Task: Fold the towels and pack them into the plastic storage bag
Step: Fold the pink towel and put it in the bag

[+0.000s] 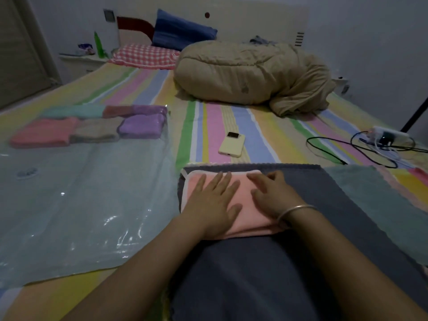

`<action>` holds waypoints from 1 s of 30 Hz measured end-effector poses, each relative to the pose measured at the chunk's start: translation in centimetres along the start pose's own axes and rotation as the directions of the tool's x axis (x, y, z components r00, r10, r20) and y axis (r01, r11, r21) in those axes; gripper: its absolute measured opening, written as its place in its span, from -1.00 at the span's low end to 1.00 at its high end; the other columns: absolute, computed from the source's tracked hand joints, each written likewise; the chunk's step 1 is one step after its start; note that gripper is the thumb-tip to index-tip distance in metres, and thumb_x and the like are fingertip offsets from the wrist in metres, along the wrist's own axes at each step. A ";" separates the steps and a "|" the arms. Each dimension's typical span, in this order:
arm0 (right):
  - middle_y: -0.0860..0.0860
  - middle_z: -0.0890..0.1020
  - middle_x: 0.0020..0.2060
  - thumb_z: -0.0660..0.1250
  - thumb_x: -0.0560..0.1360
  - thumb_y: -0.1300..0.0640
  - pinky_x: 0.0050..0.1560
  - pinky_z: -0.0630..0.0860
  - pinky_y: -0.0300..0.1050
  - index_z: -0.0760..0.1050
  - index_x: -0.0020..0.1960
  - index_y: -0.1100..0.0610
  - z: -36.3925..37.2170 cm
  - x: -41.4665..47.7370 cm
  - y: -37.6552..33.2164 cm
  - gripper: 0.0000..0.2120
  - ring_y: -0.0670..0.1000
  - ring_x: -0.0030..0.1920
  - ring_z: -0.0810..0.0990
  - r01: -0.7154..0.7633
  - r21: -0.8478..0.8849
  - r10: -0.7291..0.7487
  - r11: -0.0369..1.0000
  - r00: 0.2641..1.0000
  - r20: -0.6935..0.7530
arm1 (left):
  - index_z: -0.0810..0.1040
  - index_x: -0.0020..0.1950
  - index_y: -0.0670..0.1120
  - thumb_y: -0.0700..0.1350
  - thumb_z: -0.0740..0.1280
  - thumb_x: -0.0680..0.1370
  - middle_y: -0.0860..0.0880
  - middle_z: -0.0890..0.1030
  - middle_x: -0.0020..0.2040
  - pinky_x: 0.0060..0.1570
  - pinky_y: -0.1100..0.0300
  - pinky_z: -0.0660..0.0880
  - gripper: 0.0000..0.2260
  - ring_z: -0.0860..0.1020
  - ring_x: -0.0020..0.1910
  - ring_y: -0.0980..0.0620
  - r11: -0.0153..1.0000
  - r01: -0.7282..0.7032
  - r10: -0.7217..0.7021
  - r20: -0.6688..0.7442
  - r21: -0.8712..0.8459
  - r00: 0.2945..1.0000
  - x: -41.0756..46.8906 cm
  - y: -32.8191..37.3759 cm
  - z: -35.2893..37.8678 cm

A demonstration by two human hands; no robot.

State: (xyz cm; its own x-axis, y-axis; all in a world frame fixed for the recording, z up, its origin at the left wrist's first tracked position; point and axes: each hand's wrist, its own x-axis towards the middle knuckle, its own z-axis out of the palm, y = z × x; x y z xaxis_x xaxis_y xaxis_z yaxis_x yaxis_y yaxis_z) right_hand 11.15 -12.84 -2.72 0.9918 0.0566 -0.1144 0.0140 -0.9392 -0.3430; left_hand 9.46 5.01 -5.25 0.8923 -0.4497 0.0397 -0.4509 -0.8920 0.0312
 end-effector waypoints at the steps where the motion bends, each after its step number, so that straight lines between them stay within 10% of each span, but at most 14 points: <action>1: 0.04 0.20 0.37 0.14 0.56 -0.09 0.23 0.44 0.06 0.18 0.44 -0.27 0.2 0.4 -0.2 -0.55 0.17 0.18 0.49 -0.020 -0.038 0.020 0.999 1.000 0.015 | -0.11 0.57 0.04 0.26 -0.33 0.45 0.00 -0.15 0.58 0.48 -0.09 -0.25 -0.29 -0.16 0.55 0.02 0.999 0.010 -0.010 0.003 -0.031 1.000 0.0 -0.2 0.9; 6: 0.11 0.32 0.40 0.30 0.48 -0.05 0.27 0.39 0.00 -0.01 0.54 -0.09 0.8 -1.0 -0.2 -0.26 0.18 0.28 0.45 -0.179 0.190 0.183 0.965 0.983 -0.001 | 0.21 0.53 -0.05 0.20 -0.07 0.55 -0.08 0.17 0.54 0.41 -0.15 -0.08 -0.40 0.14 0.52 -0.08 0.993 -0.030 0.003 -0.219 -0.118 0.976 -0.5 0.1 3.7; 10: 0.00 0.56 0.11 0.40 0.43 0.04 0.02 0.48 -0.09 0.38 0.34 0.13 -0.1 -3.8 -0.6 -0.48 0.02 0.06 0.56 -0.311 0.497 0.312 0.810 0.946 0.083 | 0.20 0.53 -0.06 0.18 -0.05 0.56 -0.07 0.16 0.55 0.40 -0.16 -0.07 -0.41 0.12 0.53 -0.08 0.988 -0.041 0.004 -0.235 -0.151 0.972 -0.2 0.0 4.2; 15: 0.05 0.67 -0.09 0.39 0.44 0.21 -0.19 0.53 -0.16 0.57 0.13 0.15 1.3 -6.7 -3.0 -0.74 0.03 -0.08 0.64 -0.159 0.916 0.424 0.368 0.906 -0.014 | -0.03 0.57 0.01 0.19 -0.28 0.51 0.08 -0.02 0.57 0.48 0.04 -0.23 -0.36 -0.07 0.54 0.09 0.943 -0.041 -0.029 -0.205 -0.331 0.978 -0.3 -0.4 3.1; 16: 0.04 0.67 -0.07 0.38 0.44 0.22 -0.19 0.52 -0.17 0.57 0.12 0.13 1.9 -7.0 -3.8 -0.74 0.01 -0.08 0.63 -0.103 0.943 0.458 0.317 0.887 -0.057 | 0.05 0.56 0.00 0.14 -0.23 0.54 0.11 0.06 0.55 0.49 0.10 -0.15 -0.41 0.04 0.53 0.10 0.856 -0.037 -0.070 -0.187 -0.515 0.980 0.0 -0.6 2.6; 18: -0.03 0.63 -0.04 0.38 0.43 0.24 -0.24 0.50 -0.26 0.54 0.12 0.07 3.0 -7.3 -5.6 -0.73 -0.08 -0.11 0.59 0.002 0.946 0.476 0.325 0.864 -0.166 | 0.33 0.44 -0.01 0.05 0.00 0.63 0.04 0.33 0.47 0.47 0.10 0.13 -0.59 0.34 0.41 0.08 0.225 0.022 -0.268 -0.040 -0.974 0.963 0.1 -1.5 0.1; 20: -0.12 0.60 0.00 0.38 0.43 0.26 -0.15 0.53 -0.27 0.49 0.12 0.02 4.0 -7.5 -7.6 -0.70 -0.19 -0.09 0.57 0.125 0.877 0.376 0.464 0.869 -0.323 | 0.42 0.34 -0.01 0.00 0.06 0.65 -0.08 0.52 0.32 0.36 0.09 0.33 -0.69 0.50 0.28 0.01 -0.369 0.025 -0.333 0.157 -0.929 0.930 -0.3 -3.2 -2.0; 22: -0.16 0.57 0.08 0.37 0.44 0.24 0.08 0.51 -0.18 0.46 0.17 0.00 4.9 -7.5 -9.2 -0.66 -0.24 0.03 0.53 0.228 0.676 0.176 0.700 0.863 -0.473 | 0.38 0.35 -0.06 0.02 0.00 0.67 -0.17 0.56 0.26 0.33 0.03 0.38 -0.66 0.53 0.25 -0.10 -0.607 0.026 -0.306 0.264 -0.795 0.915 -0.8 -5.1 -3.1; 25: 0.02 0.56 0.18 0.35 0.42 0.20 0.35 0.37 0.01 0.47 0.25 0.10 6.0 -7.1 -10.5 -0.60 0.03 0.26 0.49 0.276 0.152 -0.142 0.949 0.805 -0.576 | 0.44 0.22 -0.13 -0.02 0.05 0.66 -0.20 0.60 0.13 0.17 -0.01 0.51 -0.72 0.58 0.12 -0.13 -0.601 0.075 -0.322 0.327 -0.795 0.888 -2.0 -6.6 -4.0; 30: 0.09 0.62 0.16 0.35 0.31 0.07 0.22 0.47 0.25 0.56 0.23 0.17 7.2 -6.9 -11.5 -0.50 0.19 0.24 0.55 0.183 -0.296 -0.297 0.938 0.865 -0.406 | 0.40 0.26 -0.12 -0.13 0.23 0.62 -0.19 0.60 0.07 -0.11 0.17 0.58 -0.77 0.61 -0.07 -0.03 -0.312 0.143 -0.441 0.276 -0.939 0.854 -2.6 -6.8 -3.2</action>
State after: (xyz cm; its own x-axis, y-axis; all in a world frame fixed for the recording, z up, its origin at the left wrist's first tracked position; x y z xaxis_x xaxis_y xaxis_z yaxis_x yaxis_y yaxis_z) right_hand 3.19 0.02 -4.67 0.9048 0.1903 0.3810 0.2323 -0.9703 -0.0670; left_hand 10.10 12.37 -2.38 0.9667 -0.0028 -0.2560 0.2481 0.2571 0.9340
